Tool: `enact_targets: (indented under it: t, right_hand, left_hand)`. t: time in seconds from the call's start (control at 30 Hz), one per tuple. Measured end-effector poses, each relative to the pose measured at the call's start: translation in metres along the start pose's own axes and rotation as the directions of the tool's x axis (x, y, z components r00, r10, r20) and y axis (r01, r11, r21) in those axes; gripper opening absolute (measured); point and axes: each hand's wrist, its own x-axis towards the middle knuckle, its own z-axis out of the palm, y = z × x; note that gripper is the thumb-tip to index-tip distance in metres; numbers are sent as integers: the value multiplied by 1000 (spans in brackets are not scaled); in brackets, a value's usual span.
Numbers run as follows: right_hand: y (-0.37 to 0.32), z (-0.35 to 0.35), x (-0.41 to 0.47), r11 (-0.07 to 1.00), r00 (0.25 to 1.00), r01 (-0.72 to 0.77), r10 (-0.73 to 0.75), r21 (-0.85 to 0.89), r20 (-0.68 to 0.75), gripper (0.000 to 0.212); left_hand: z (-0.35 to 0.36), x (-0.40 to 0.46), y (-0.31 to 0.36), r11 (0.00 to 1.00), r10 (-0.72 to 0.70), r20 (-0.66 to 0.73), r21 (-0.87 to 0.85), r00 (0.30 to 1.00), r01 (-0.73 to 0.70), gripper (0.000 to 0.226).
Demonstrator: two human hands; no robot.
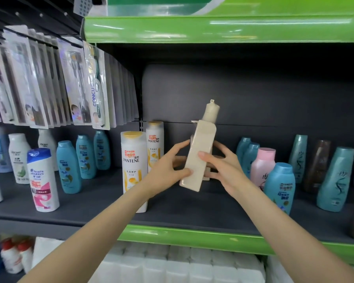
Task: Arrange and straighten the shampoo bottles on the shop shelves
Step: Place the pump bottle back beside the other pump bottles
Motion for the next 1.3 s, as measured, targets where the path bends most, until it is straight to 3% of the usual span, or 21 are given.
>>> enact_targets:
  t: [0.13,0.27,0.4,0.53,0.67,0.8,0.9,1.03,1.3]
  right_hand:
    - [7,2,1,993,996,-4,-7,-116,-93,78]
    - [11,4,2,983,993,-4,-19,-186,-120,76]
    - [13,-4,3,980,993,13,-36,-200,-108,64]
    - [9,-13,12,960,981,103,-141,-262,-130,56]
    - [10,-15,18,1000,1000,20,-20,-17,-7,42]
    - [24,-16,17,997,996,76,-77,-20,-36,52]
    - [29,-17,19,990,986,126,-131,-57,-99,58]
    - [38,-20,25,947,961,168,-220,-274,-170,66]
    - [50,-27,34,951,956,129,-195,-282,-220,67]
  left_hand:
    - [9,11,8,967,119,2,229,993,-117,90]
    - [25,23,0,903,145,-141,423,979,-73,103]
    - [25,24,-13,974,148,-224,201,963,-103,94]
    - [20,22,-25,990,134,-207,-6,969,-139,90]
    - [23,22,-31,976,63,-202,-193,977,-103,86]
    - [27,26,-40,983,49,-154,-169,987,-76,86]
    - [33,34,-44,998,21,-54,-56,998,-24,83]
    - [41,45,-50,998,-19,-55,56,998,23,80]
    - [45,56,-57,995,-64,-45,76,997,67,80]
